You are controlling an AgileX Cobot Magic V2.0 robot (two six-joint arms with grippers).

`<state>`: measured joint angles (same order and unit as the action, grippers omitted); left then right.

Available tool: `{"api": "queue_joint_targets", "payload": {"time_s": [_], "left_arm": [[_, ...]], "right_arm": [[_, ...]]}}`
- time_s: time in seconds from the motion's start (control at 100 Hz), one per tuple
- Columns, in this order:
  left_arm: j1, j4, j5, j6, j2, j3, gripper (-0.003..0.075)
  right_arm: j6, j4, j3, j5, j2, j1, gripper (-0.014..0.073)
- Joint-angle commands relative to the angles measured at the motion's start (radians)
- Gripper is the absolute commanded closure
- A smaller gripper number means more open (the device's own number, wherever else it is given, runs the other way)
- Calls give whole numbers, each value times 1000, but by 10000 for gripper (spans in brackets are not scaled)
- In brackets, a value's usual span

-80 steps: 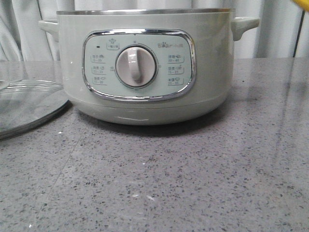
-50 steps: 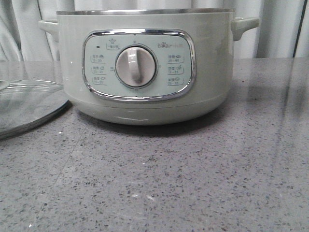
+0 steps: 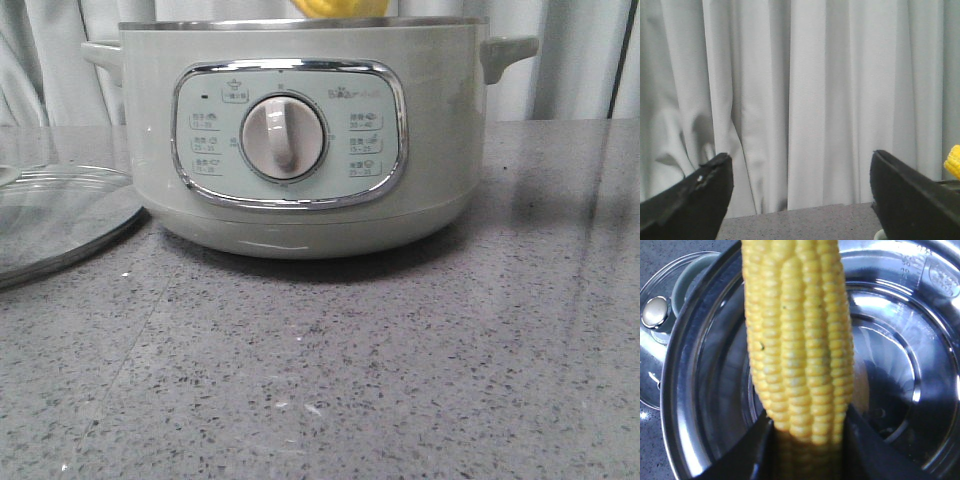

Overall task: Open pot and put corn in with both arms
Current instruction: 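Carry the corn cob over the open pot with the right gripper, then lower the corn into the pot and open the right gripper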

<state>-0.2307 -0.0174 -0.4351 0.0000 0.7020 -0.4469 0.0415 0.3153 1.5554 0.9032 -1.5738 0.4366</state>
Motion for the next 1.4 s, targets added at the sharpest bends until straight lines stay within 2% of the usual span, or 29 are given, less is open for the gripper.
{"api": "queue_joint_targets", "payload": {"time_s": [0.0,0.08,0.13,0.19,1.07,1.12,1.19,1.3,1.39], "left_arm": [[-8,-7,-74,-8,-6,-30,195],[-8,-7,-74,-8,-6,-30,195],[-8,-7,-74,-8,-6,-30,195],[-8,-7,-74,-8,-6,-30,195],[-8,-7,-66,-8,-6,-30,195],[-8,-7,-64,-8,-6,-30,195],[-8,-7,-64,-8,-6,-30,198],[-8,-7,-64,-8,-6,-30,245],[-8,-7,-62,-8,-6,-30,347]], "right_arm": [[4,15,38,-75,35,0,329],[4,15,38,-87,35,0,158],[4,15,38,-92,35,0,88],[4,15,38,-92,35,0,46],[4,7,38,-85,53,0,53],[4,7,38,-74,55,-2,76],[4,0,38,-48,62,-4,168],[4,-13,38,-22,69,-4,412],[4,-32,38,2,80,-4,616]]}}
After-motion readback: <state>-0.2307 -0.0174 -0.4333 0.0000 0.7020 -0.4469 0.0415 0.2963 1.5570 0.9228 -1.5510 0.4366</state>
